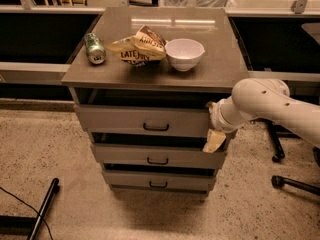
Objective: Open top drawer
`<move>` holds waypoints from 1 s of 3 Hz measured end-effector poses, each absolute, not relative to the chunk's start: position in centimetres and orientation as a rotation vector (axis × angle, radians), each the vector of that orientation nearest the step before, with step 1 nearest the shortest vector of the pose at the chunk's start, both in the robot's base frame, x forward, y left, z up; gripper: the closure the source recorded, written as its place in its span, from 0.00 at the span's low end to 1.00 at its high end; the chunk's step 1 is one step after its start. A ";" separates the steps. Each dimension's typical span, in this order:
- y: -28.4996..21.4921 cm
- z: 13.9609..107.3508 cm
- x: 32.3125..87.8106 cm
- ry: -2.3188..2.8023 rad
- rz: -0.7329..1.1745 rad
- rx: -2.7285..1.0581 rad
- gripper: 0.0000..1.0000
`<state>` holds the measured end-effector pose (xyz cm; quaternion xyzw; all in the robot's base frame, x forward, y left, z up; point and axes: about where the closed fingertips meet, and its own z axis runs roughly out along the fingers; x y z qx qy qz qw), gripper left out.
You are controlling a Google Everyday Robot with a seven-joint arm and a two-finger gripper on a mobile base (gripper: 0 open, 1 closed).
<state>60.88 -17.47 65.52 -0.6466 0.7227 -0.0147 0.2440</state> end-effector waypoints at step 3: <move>-18.0 65.2 58.2 1.981 0.016 -1.814 0.29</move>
Offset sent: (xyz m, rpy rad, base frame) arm -0.0646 -0.0218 -0.0047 0.0048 0.0822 0.0391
